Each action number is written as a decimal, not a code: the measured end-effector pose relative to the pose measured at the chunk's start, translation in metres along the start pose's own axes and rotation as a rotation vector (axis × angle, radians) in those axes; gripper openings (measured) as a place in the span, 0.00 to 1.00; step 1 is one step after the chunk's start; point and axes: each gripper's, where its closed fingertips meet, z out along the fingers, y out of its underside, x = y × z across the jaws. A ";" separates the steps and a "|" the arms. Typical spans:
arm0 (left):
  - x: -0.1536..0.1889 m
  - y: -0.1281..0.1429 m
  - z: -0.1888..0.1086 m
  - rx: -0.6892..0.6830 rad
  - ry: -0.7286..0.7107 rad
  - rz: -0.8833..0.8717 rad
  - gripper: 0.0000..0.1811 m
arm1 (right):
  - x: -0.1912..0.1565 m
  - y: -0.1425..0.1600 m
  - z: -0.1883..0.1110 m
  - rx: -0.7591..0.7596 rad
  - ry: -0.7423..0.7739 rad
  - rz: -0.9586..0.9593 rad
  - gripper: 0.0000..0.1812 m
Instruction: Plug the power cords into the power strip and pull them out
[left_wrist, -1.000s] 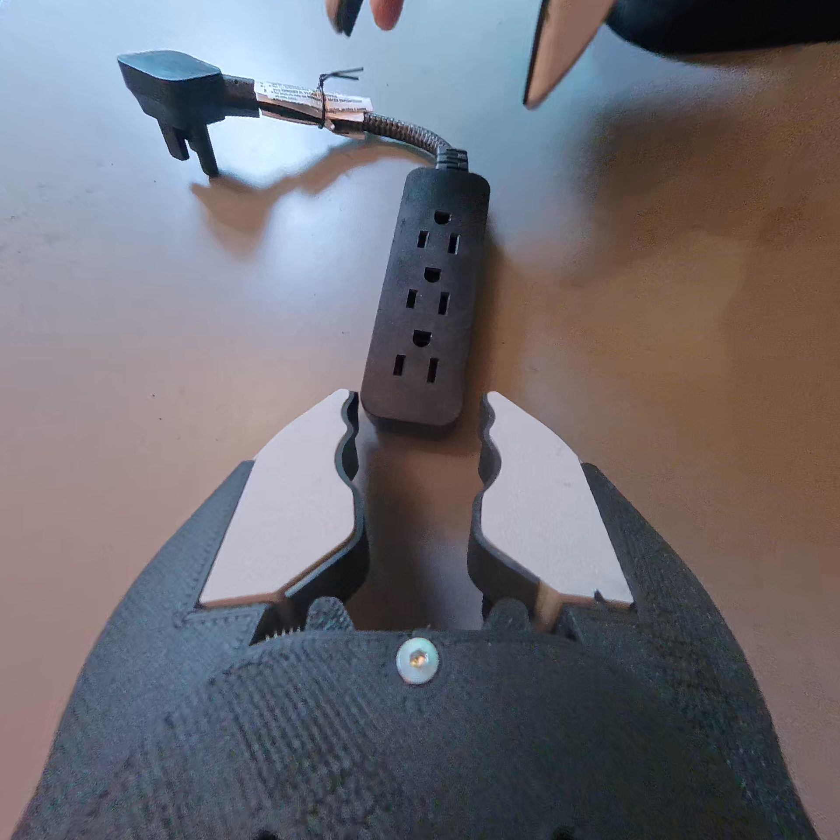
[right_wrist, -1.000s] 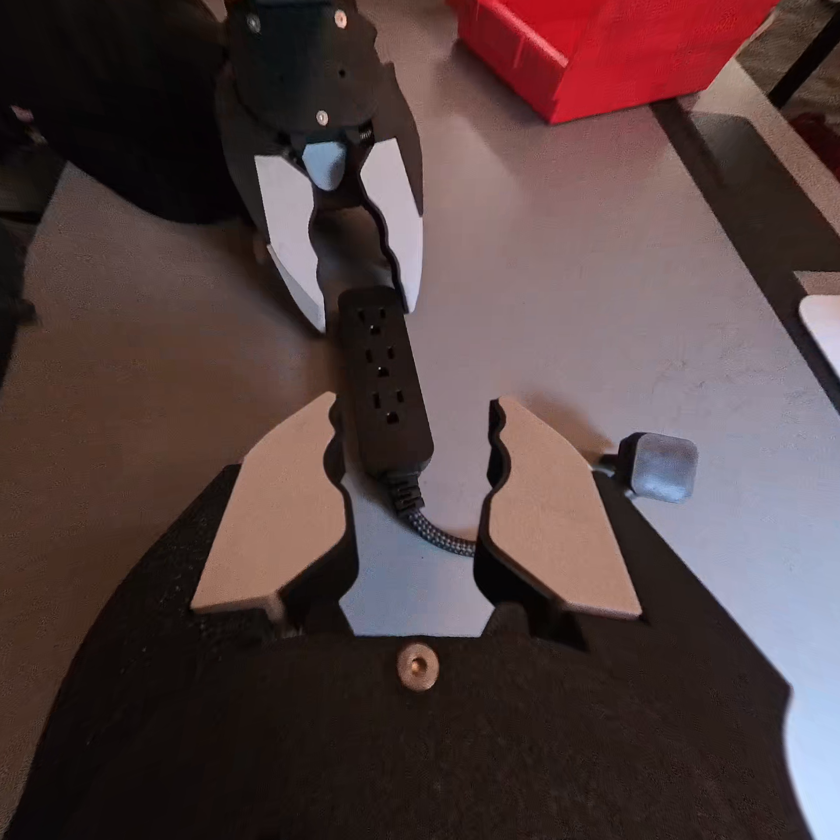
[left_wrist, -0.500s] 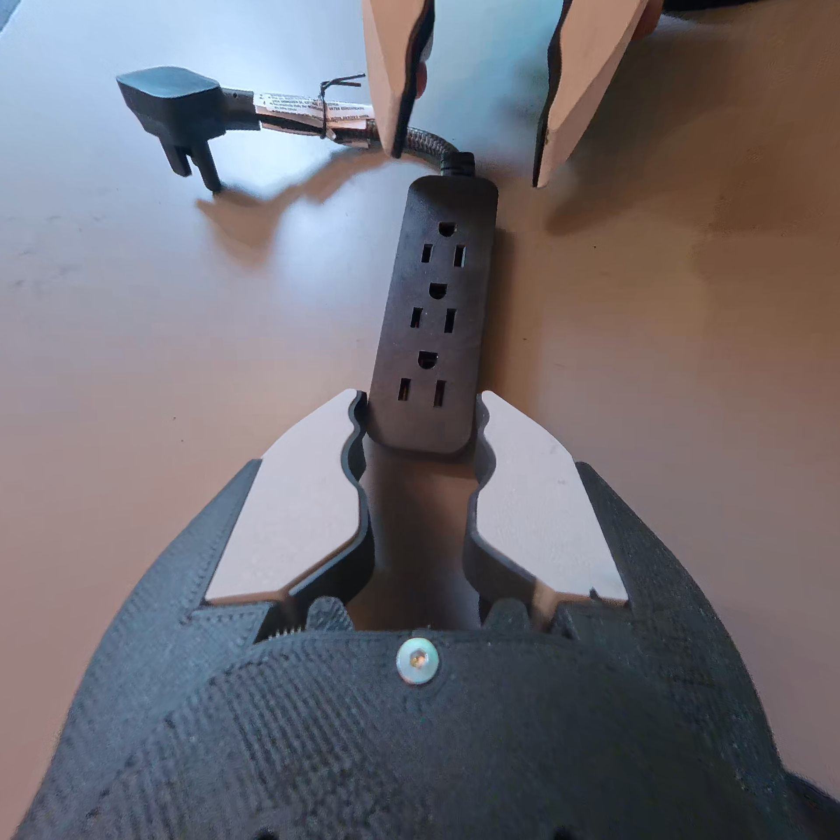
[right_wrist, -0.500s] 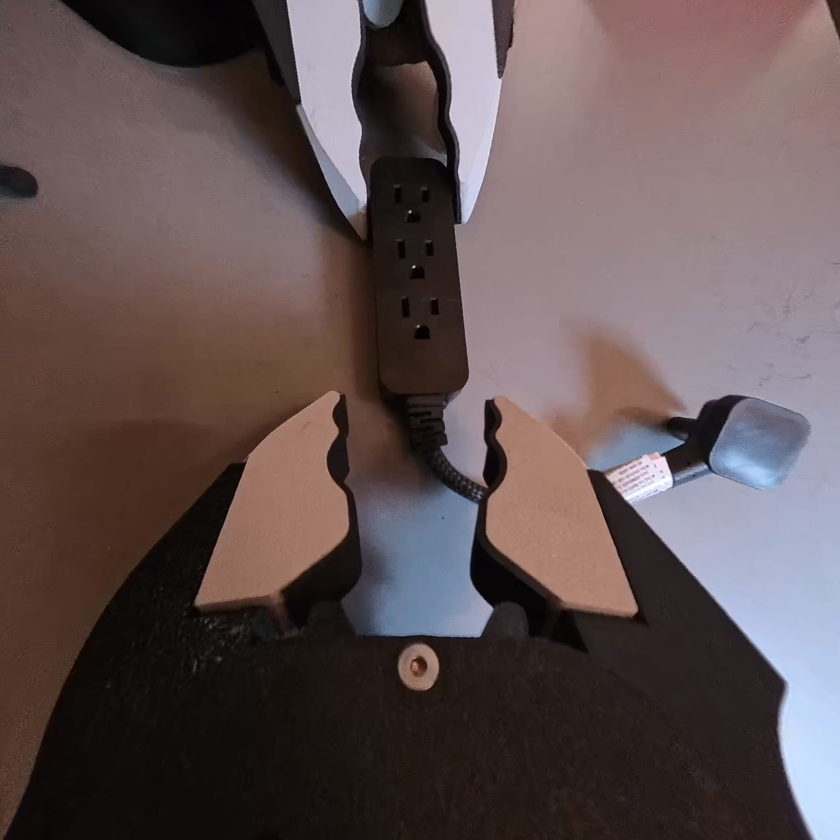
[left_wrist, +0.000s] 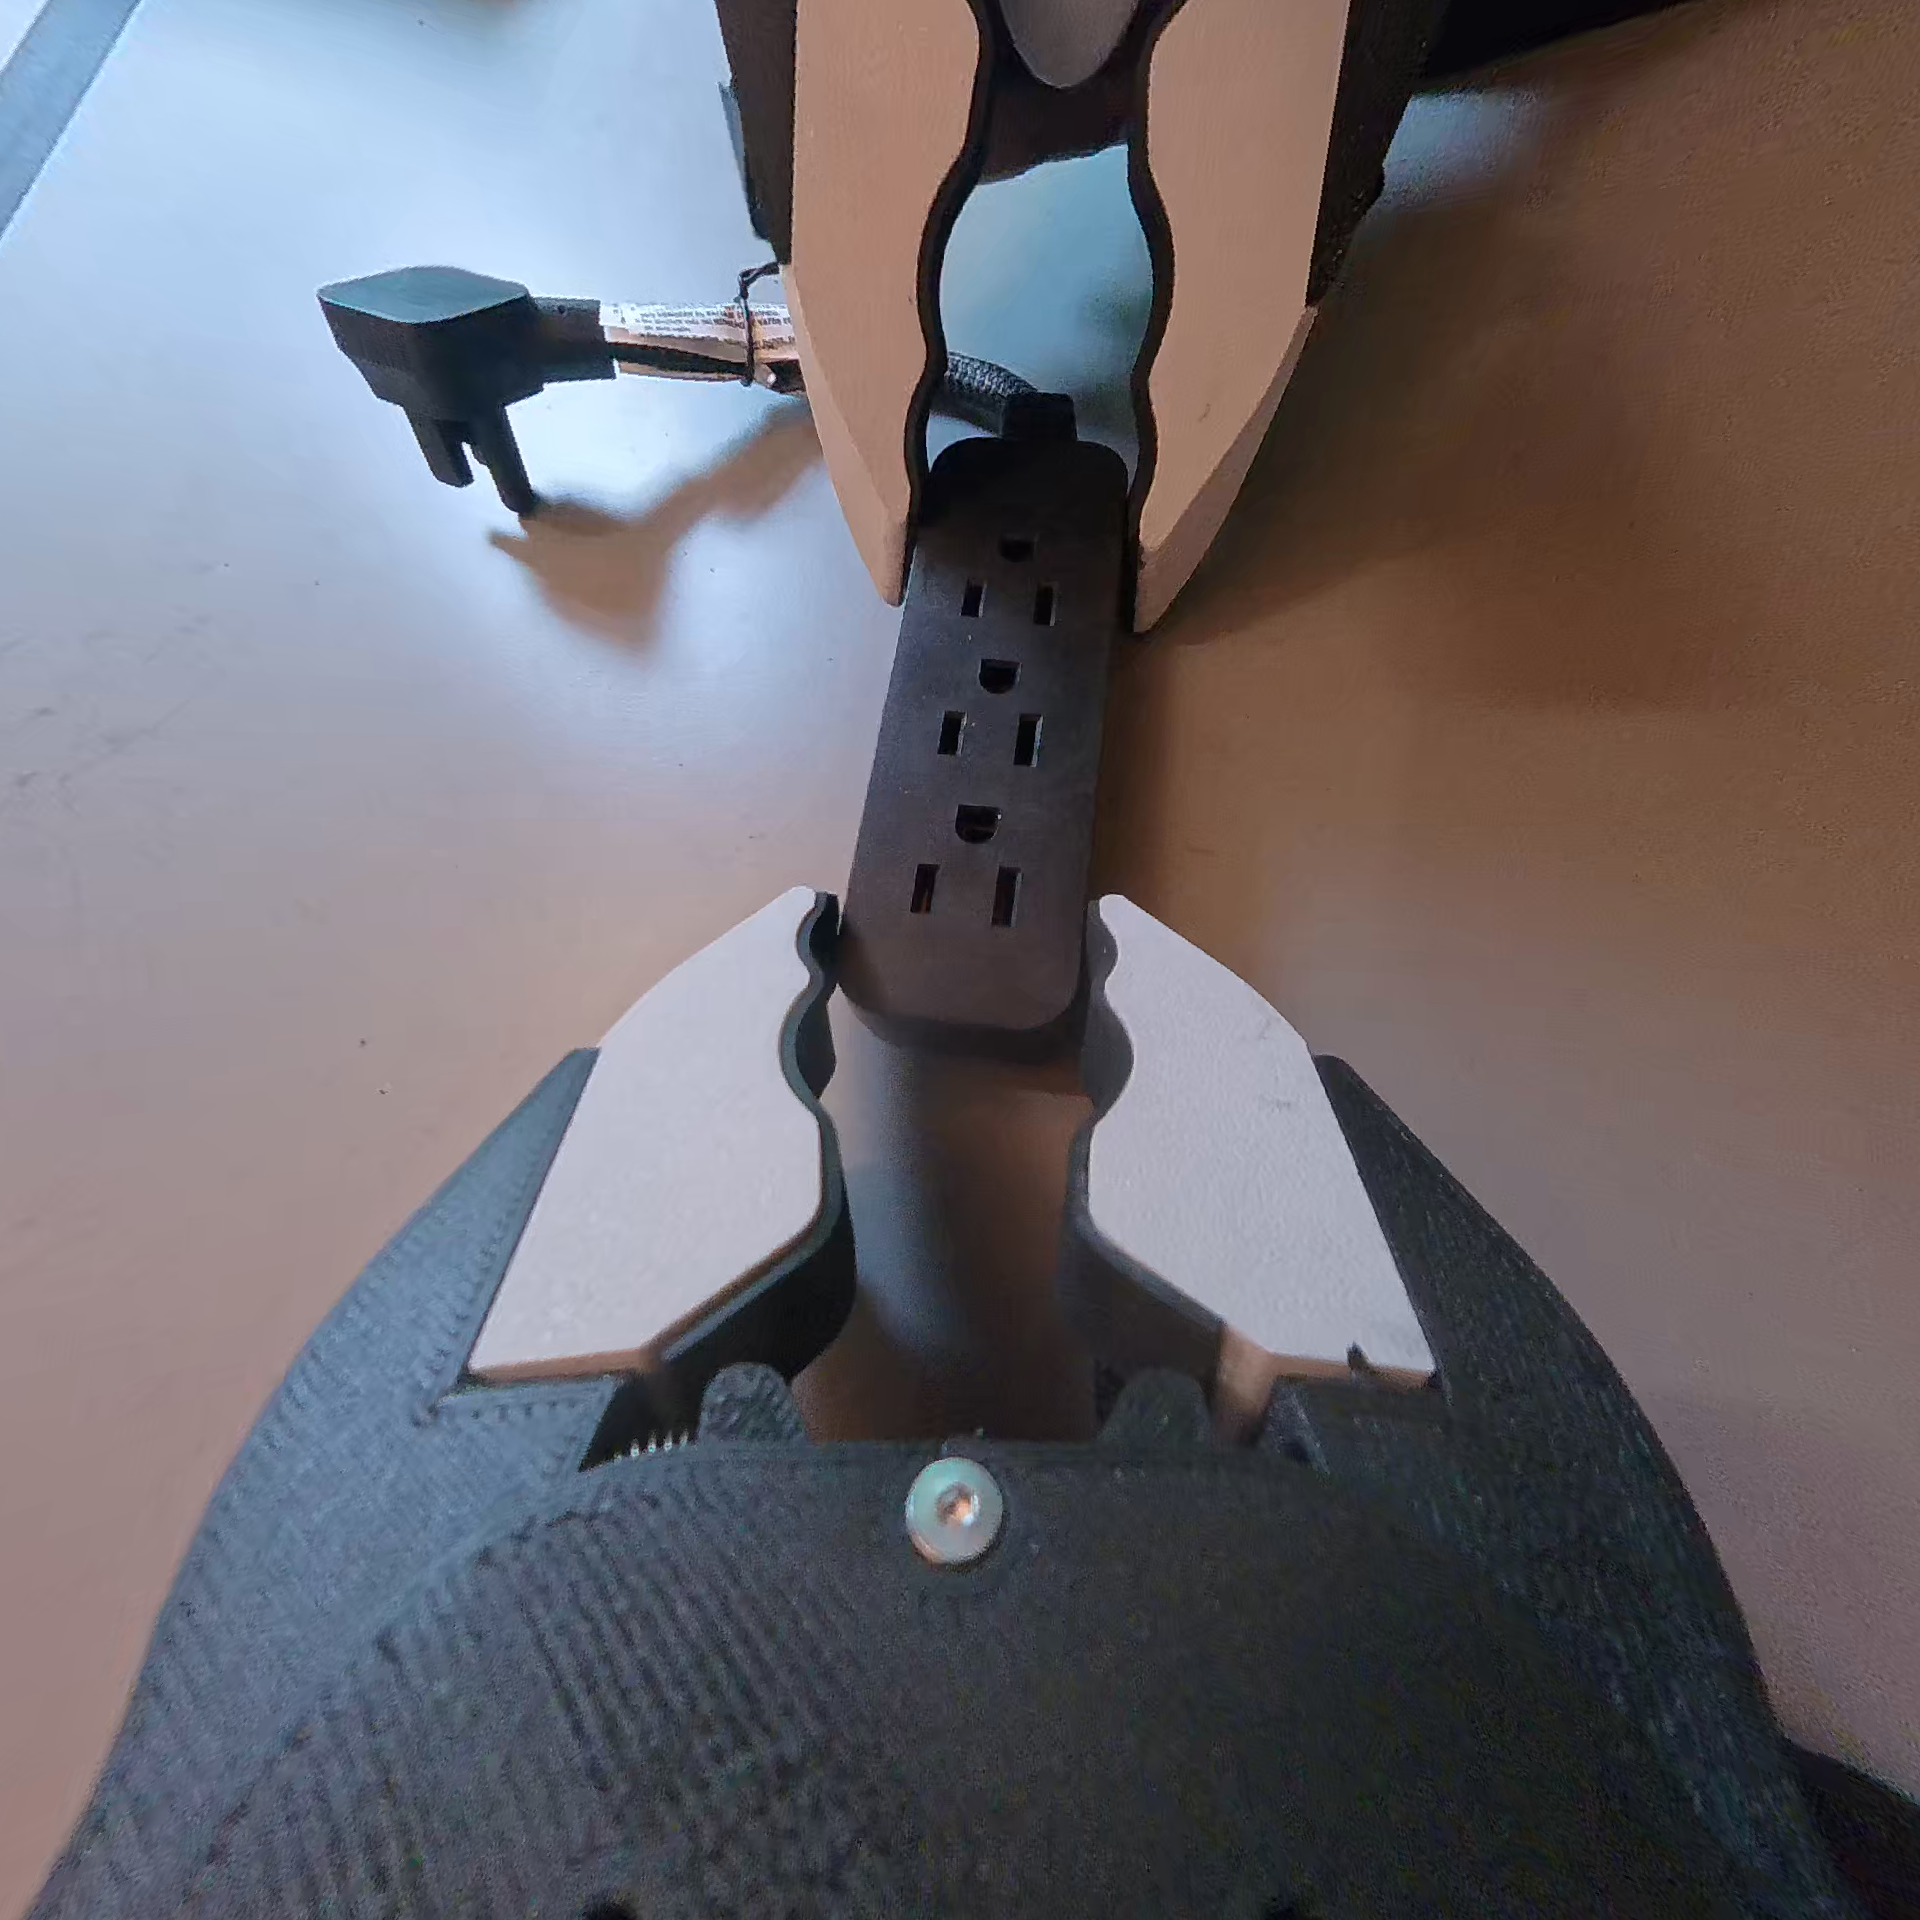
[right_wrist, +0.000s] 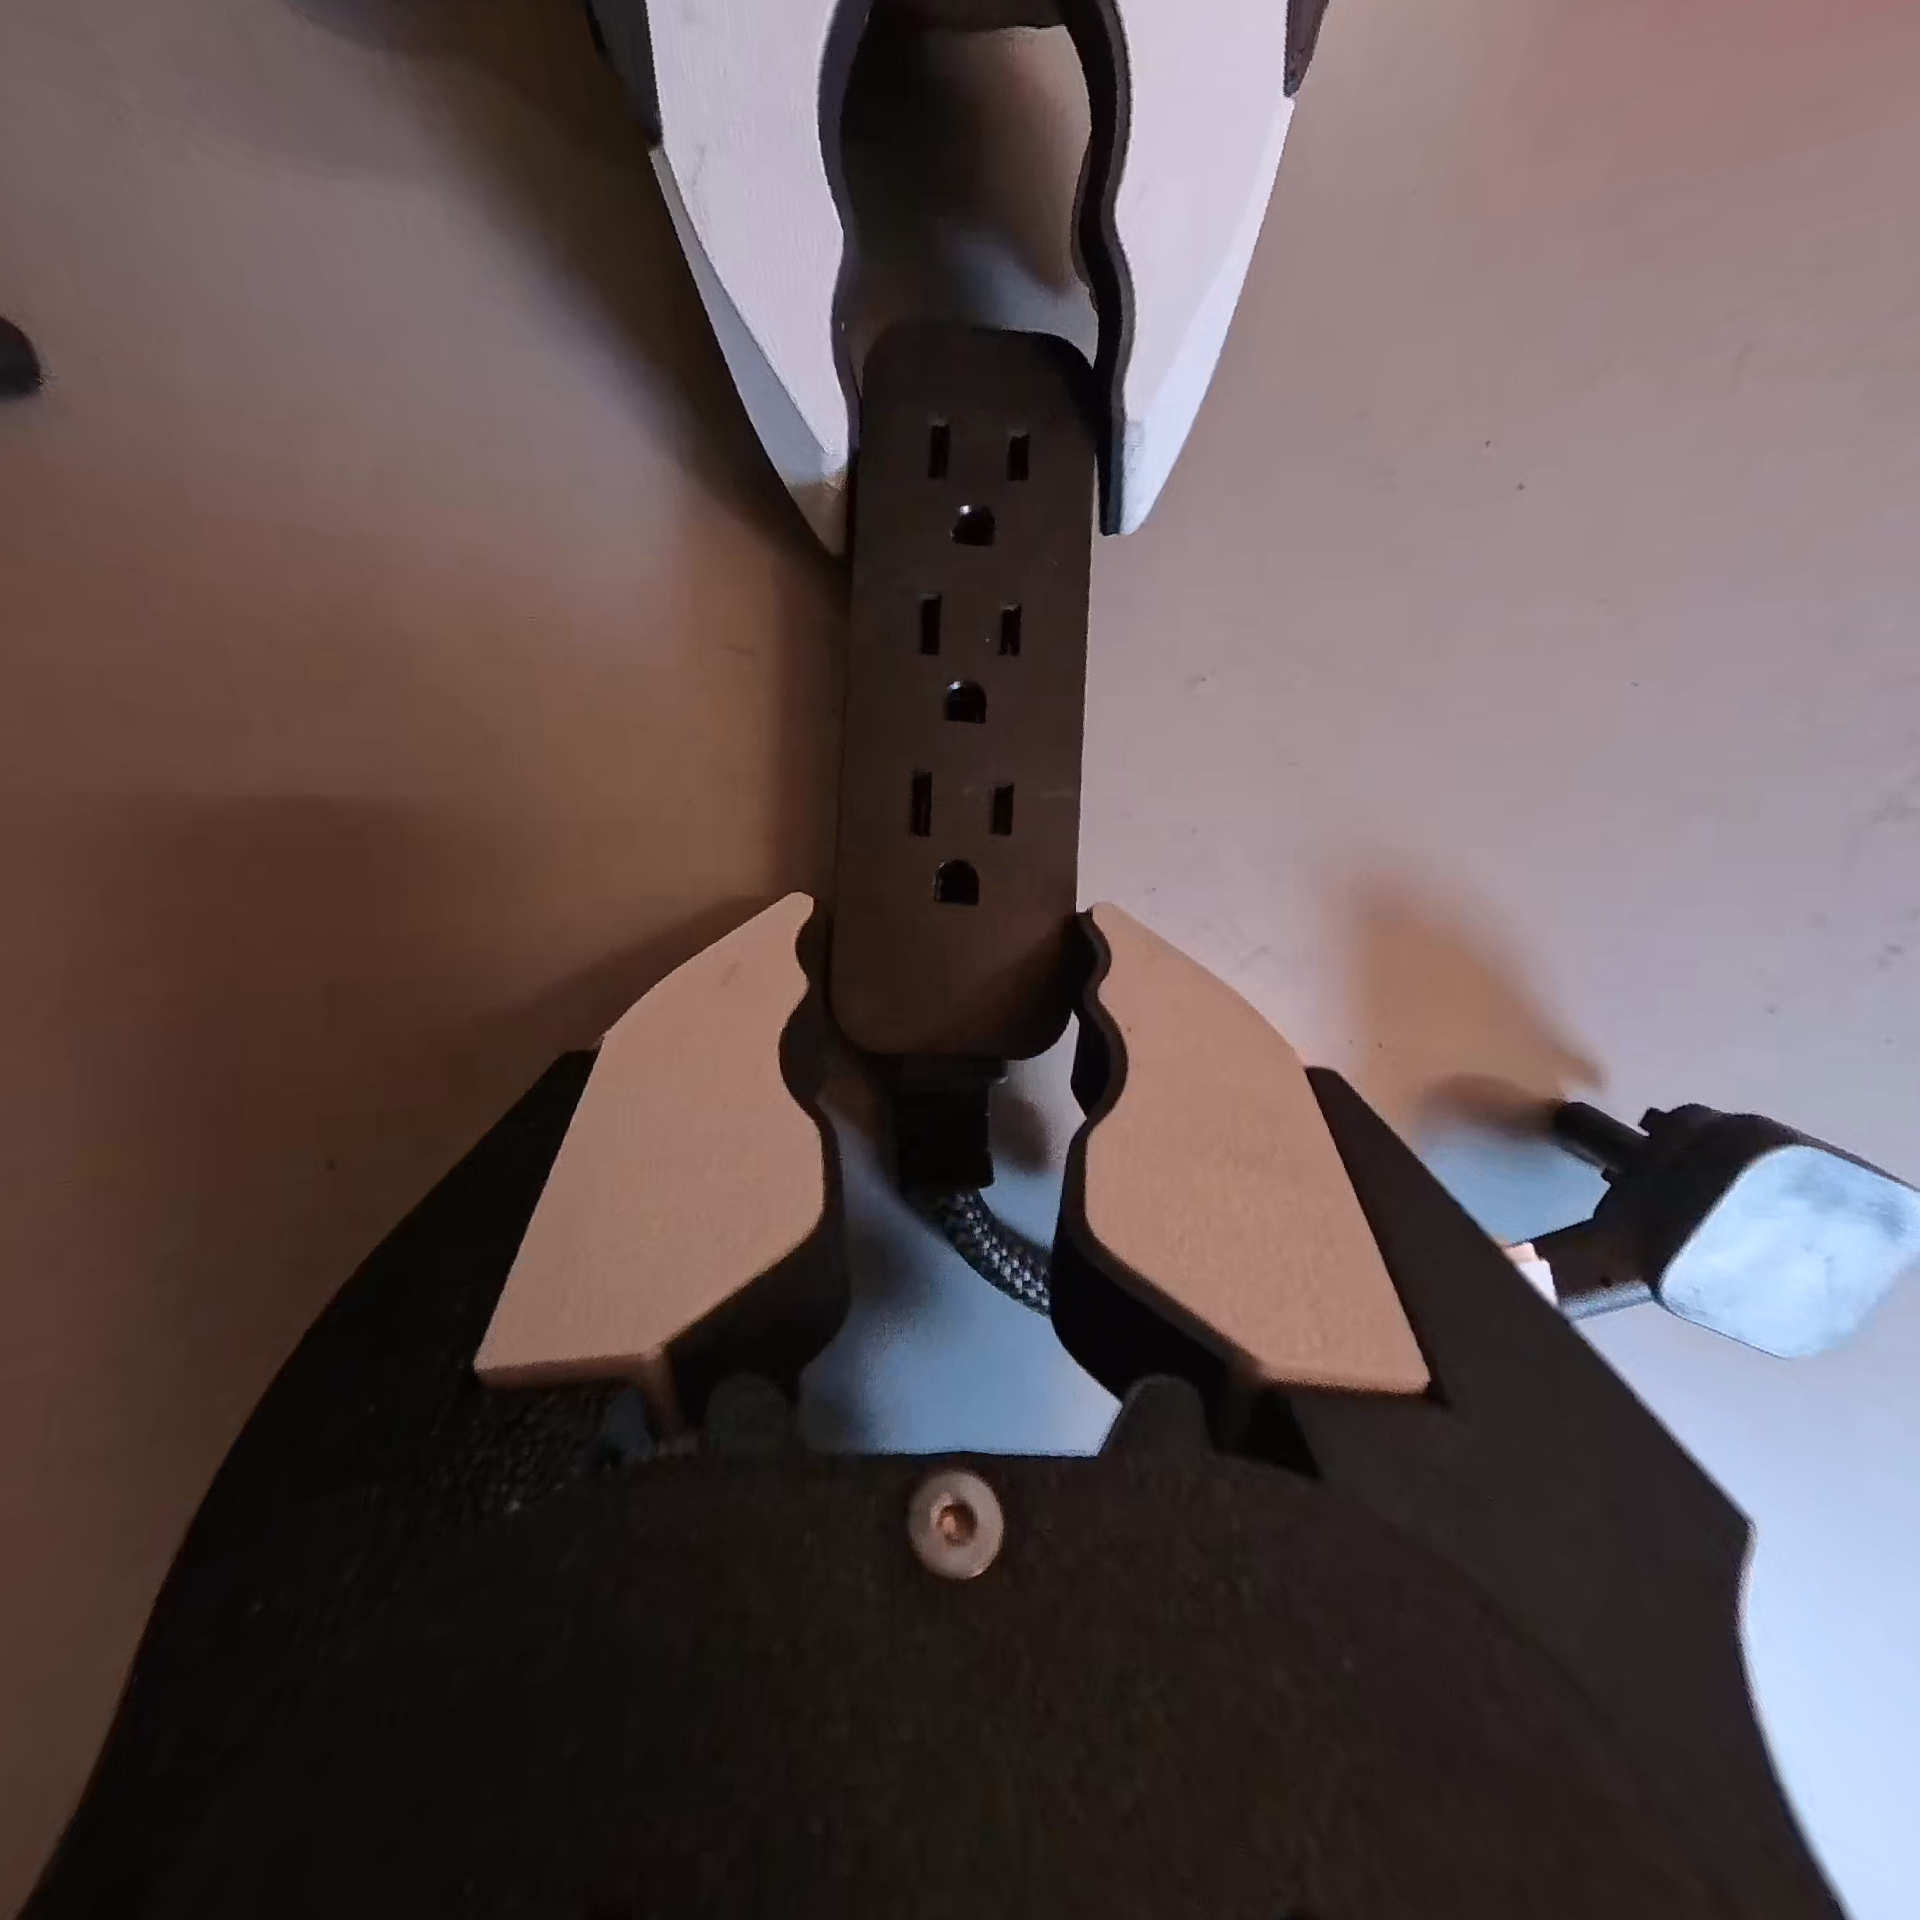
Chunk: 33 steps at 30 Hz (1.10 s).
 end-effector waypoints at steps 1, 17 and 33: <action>-0.001 0.000 0.000 -0.001 -0.008 -0.012 0.25 | 0.000 0.001 0.000 -0.001 0.006 0.009 0.24; -0.001 0.001 -0.004 -0.014 -0.057 -0.017 0.25 | -0.004 -0.009 0.002 0.070 -0.004 0.068 0.27; 0.004 -0.005 -0.004 -0.003 -0.071 0.003 0.25 | -0.011 -0.026 0.019 0.027 0.006 0.068 0.35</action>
